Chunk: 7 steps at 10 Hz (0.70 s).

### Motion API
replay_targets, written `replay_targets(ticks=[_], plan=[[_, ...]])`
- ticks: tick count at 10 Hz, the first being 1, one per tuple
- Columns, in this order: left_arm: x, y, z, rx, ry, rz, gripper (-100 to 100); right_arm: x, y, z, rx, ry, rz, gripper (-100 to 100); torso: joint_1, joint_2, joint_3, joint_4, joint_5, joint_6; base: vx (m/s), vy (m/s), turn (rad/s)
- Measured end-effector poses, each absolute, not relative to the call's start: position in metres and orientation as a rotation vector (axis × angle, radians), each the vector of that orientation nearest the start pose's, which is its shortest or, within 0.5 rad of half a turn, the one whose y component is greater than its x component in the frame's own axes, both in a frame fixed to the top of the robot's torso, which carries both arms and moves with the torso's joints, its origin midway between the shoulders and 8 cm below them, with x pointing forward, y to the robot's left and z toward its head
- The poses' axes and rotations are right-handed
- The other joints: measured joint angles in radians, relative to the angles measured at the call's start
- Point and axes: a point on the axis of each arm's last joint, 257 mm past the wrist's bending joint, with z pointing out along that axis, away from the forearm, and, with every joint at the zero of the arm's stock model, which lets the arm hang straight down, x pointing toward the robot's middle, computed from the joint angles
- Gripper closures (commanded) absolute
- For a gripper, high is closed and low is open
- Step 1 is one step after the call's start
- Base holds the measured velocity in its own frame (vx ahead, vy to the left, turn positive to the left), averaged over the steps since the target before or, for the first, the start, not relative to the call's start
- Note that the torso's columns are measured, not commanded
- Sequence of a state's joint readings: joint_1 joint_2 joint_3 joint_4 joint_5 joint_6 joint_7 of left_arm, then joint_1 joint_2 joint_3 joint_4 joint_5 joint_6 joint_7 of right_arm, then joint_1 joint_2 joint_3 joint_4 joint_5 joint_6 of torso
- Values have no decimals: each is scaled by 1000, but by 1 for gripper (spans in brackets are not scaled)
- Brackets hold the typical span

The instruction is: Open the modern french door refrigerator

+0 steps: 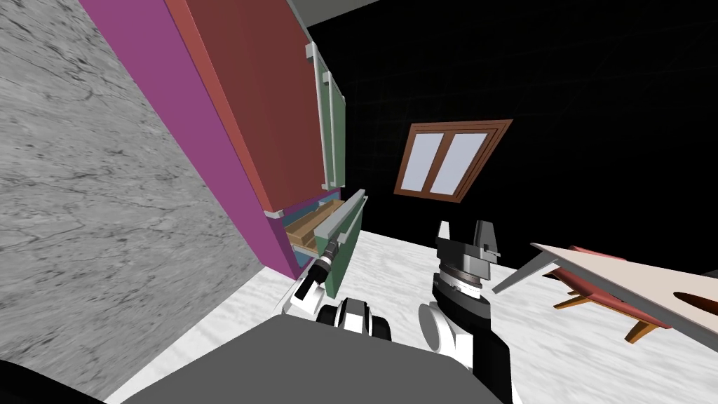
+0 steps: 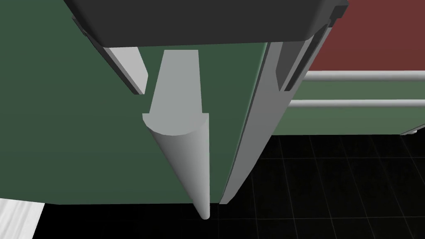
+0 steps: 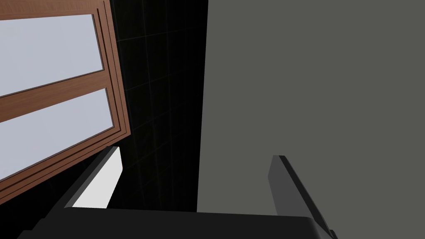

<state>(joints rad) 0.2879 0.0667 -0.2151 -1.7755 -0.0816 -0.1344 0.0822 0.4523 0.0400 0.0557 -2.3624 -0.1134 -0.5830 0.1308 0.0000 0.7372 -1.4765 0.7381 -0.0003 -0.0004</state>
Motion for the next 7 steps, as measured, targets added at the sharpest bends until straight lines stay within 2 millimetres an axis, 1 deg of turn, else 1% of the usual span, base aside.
replay_targets(ticks=[5,6,7], plan=[[455,166,-216,-1114,1298,-1305,-100,311,-272,87,559,388,1358,0,-4,9,4,10,-3,1,1,2,2],[454,167,-218,-1119,1302,-1300,0,311,-272,87,559,389,1358,0,-3,9,5,7,-2,1,8,1,-4],[454,167,-221,-1123,1306,-1297,0,311,-272,87,559,388,1358,0,-2,7,4,5,-1,0,0,0,0]])
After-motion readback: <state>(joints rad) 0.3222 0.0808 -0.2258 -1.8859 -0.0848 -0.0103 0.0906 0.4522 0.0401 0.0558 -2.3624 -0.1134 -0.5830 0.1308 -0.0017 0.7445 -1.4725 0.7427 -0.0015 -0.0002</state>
